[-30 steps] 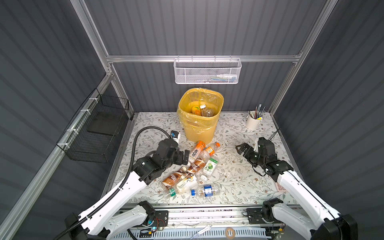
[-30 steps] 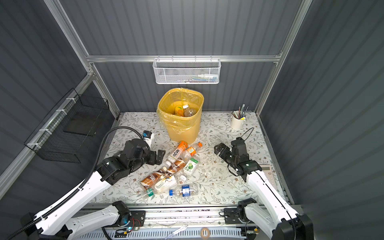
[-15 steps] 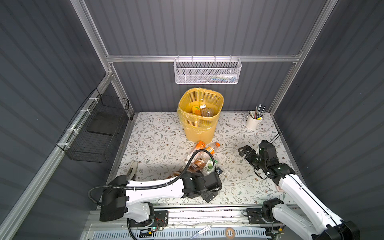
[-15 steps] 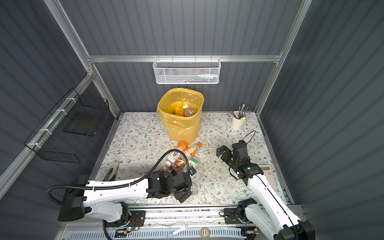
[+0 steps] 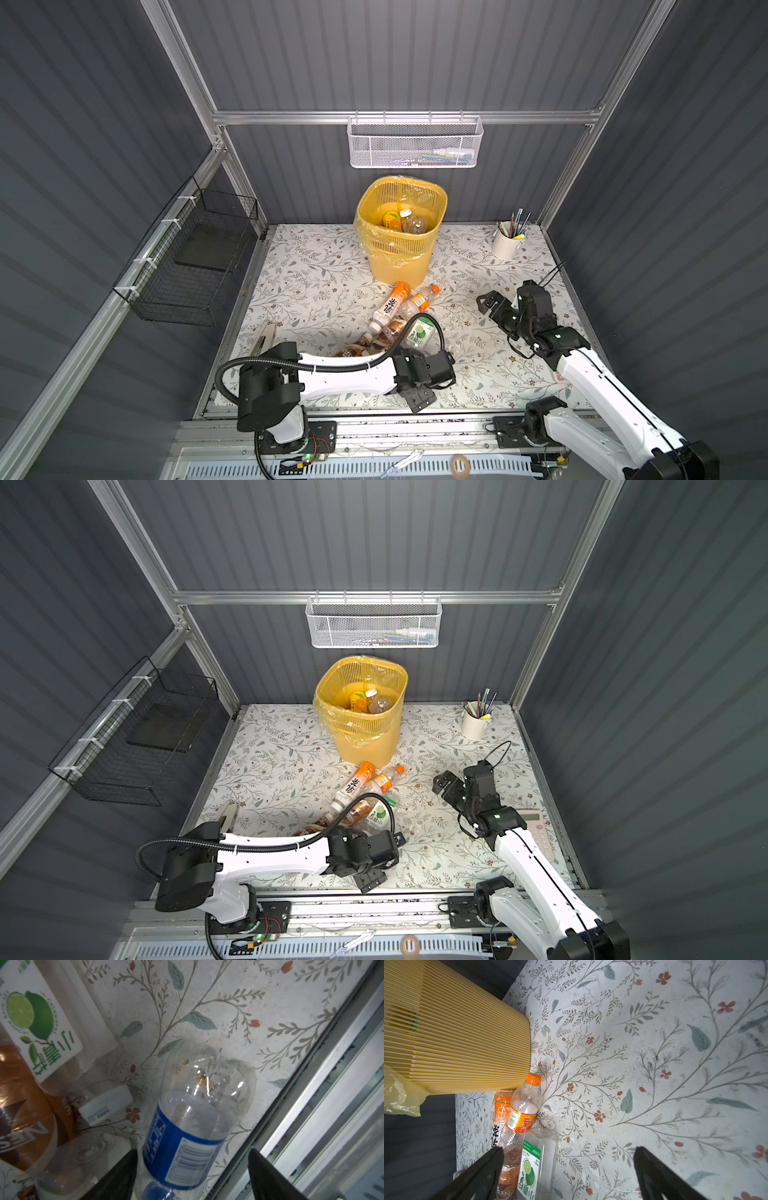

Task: Throw the plastic bottles in the bin
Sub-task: 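Lower the left gripper to the pile and grasp the clear blue-label bottle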

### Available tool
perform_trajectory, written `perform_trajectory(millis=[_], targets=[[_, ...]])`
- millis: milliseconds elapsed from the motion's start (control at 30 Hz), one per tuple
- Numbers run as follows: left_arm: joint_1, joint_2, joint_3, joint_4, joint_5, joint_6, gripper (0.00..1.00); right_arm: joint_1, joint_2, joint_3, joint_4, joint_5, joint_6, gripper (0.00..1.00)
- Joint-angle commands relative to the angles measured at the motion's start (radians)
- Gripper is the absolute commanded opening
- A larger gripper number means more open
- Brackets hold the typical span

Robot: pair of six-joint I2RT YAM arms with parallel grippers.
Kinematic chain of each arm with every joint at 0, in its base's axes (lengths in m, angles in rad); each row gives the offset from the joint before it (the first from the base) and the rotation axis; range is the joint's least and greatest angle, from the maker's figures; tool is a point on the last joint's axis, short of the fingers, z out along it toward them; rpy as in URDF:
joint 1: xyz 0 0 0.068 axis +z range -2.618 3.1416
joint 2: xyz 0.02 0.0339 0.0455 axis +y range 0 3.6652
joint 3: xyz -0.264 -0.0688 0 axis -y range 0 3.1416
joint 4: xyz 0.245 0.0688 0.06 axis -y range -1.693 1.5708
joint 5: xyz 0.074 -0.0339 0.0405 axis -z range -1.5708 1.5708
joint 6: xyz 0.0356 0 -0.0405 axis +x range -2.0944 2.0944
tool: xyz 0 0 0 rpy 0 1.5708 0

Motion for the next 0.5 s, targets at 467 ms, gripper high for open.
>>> perform_trajectory(millis=[467], targets=[[-0.001, 0.155, 0.093, -0.004, 0.033, 0.063, 0.49, -0.021, -0.001, -0.024, -0.013, 0.008, -0.049, 0.99]])
